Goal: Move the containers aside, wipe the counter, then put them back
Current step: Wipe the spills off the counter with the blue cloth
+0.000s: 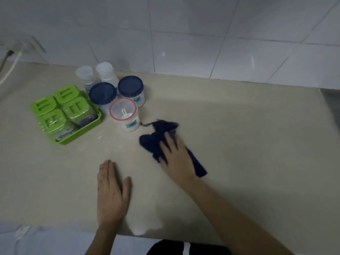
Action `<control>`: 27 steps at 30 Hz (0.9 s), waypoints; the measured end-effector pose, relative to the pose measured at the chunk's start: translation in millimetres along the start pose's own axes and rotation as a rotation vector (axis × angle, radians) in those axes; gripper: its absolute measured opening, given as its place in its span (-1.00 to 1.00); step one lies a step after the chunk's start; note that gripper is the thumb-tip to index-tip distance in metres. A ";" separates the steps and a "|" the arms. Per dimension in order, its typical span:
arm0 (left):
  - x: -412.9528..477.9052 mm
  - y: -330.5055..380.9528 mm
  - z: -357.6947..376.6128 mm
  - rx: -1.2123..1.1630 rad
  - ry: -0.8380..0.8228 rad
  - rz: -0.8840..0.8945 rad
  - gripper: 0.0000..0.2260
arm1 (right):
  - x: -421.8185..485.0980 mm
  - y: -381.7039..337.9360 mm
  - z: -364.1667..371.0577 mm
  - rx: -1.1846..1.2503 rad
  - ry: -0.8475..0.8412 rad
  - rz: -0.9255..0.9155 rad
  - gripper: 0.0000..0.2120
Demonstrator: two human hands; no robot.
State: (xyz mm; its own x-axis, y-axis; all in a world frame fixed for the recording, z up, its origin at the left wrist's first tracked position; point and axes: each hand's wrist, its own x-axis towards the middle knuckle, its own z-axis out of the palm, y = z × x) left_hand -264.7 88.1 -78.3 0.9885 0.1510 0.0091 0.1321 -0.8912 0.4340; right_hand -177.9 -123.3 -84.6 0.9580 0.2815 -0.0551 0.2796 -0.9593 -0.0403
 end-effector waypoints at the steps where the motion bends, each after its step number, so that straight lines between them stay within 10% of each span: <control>1: -0.9 -0.1 0.5 0.000 0.001 0.002 -0.38 | -15.3 -10.4 -0.5 0.045 -0.019 -0.109 -0.48; 6: -0.8 -0.8 3.6 0.001 -0.004 0.007 -0.38 | -91.9 67.5 3.2 0.216 -0.011 -0.455 -0.53; 14: -1.0 -0.4 5.3 -0.004 0.022 0.027 -0.38 | -97.4 119.1 -16.8 0.111 0.191 0.476 -0.52; 21: -3.9 1.7 -4.2 -0.059 0.113 -0.124 -0.41 | -63.7 -35.4 -1.5 0.149 0.015 -0.027 -0.42; 27: -26.0 -16.9 -12.0 -0.058 0.139 -0.183 -0.41 | -72.8 -16.2 9.5 0.058 0.025 -0.454 -0.37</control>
State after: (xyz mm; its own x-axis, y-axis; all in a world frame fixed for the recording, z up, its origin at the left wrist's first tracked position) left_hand -293.5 104.4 -75.0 0.9285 0.3684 0.0475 0.2995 -0.8182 0.4908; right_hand -252.8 -128.0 -89.4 0.7410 0.6715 0.0053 0.6678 -0.7360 -0.1109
